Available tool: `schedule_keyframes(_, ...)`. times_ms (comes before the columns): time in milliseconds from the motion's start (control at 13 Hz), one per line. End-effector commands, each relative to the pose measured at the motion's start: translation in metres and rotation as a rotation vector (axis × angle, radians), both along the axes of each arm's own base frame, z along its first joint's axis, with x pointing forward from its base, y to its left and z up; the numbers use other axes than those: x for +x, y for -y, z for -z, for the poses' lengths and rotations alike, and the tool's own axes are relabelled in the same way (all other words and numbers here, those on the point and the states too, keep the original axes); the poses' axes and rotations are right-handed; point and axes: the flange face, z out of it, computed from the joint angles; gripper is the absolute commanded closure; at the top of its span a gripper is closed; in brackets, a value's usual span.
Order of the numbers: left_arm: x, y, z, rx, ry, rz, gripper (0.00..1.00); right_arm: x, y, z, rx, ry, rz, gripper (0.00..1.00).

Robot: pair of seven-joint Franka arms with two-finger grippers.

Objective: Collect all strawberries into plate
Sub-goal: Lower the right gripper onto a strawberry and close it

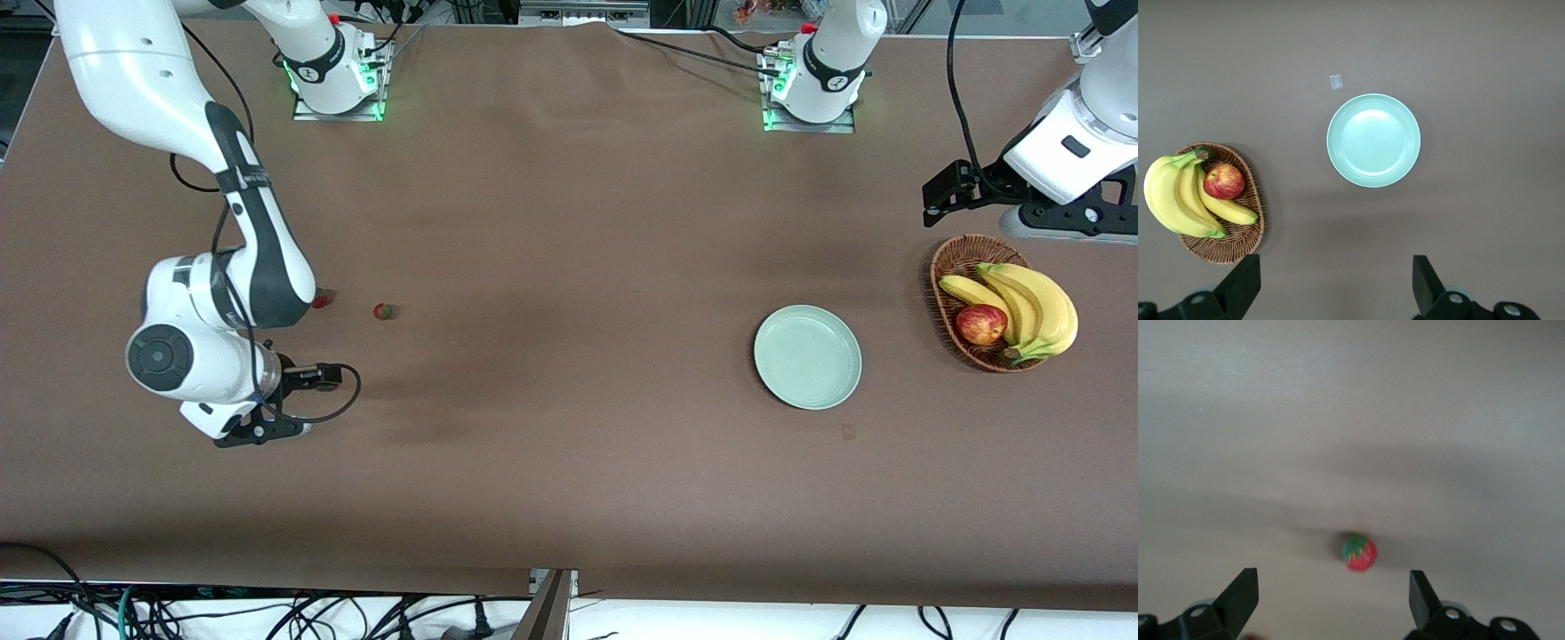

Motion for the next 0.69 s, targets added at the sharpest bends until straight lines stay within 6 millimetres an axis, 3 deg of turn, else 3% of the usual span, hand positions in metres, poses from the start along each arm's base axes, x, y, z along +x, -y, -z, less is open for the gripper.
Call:
schedule_keyframes(0,0.002,-0.001,-0.006,-0.012,-0.004,0.022,0.00,-0.016,0.005,0.033,0.023,0.025,-0.046,0.00)
schedule_keyframes(231,0.002,-0.001,-0.006,-0.012,-0.004,0.022,0.00,-0.023,0.028,0.047,0.029,0.007,-0.093,0.00)
schedule_keyframes(615,0.002,-0.001,-0.006,-0.012,-0.004,0.022,0.00,-0.028,0.031,0.055,0.031,-0.005,-0.107,0.00)
